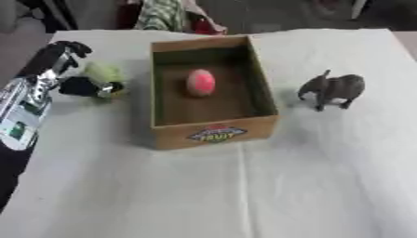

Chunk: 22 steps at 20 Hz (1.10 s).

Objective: Pick up objects on the table and place them in the box.

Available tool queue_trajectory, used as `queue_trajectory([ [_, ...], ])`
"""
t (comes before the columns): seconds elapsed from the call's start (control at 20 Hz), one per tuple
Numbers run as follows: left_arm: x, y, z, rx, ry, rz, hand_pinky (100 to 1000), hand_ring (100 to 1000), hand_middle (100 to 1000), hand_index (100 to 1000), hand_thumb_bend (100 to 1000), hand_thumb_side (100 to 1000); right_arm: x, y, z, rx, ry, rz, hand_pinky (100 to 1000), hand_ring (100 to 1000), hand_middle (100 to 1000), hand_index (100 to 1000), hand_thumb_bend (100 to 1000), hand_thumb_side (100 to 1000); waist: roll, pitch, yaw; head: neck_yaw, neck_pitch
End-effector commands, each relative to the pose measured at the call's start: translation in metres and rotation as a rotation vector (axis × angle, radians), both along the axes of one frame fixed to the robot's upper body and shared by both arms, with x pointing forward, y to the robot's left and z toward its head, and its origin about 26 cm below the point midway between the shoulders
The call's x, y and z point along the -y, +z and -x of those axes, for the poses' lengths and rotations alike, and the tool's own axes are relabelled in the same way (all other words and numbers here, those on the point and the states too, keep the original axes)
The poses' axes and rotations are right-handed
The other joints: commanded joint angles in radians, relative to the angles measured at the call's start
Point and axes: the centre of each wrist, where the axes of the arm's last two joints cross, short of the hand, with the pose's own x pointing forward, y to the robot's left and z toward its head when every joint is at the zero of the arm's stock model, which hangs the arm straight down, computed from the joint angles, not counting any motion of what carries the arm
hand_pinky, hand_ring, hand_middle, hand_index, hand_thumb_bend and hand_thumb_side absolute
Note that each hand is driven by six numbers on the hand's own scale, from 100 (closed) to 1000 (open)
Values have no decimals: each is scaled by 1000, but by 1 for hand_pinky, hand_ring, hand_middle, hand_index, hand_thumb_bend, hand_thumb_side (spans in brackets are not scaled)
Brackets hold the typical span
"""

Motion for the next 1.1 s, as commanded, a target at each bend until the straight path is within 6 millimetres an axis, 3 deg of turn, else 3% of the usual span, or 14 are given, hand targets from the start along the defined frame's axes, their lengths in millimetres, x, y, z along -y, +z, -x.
queue_trajectory([
  [0.05,-3,14,-1,20,16,-34,719,707,738,843,775,470,5,10,3,24,-12,21,614,677,707,798,154,100,0,-23,-2,3,-11],
  [0.45,-3,1,-6,-22,41,-37,674,637,672,832,561,317,5,10,3,23,-12,20,614,677,707,798,151,100,-2,-22,-4,5,-9],
  [0.8,-4,-4,-8,-22,59,-38,623,545,573,774,359,116,5,10,3,23,-11,19,614,677,707,798,149,100,-2,-22,-5,5,-8],
  [1.05,-4,-7,-9,-11,72,-53,585,492,510,726,240,100,5,10,3,22,-13,19,615,677,707,798,148,100,-2,-23,-6,4,-9],
  [1.1,-4,-6,-9,2,80,-58,542,437,450,666,123,100,5,10,3,22,-13,19,615,677,707,798,147,100,-2,-23,-6,4,-8],
])
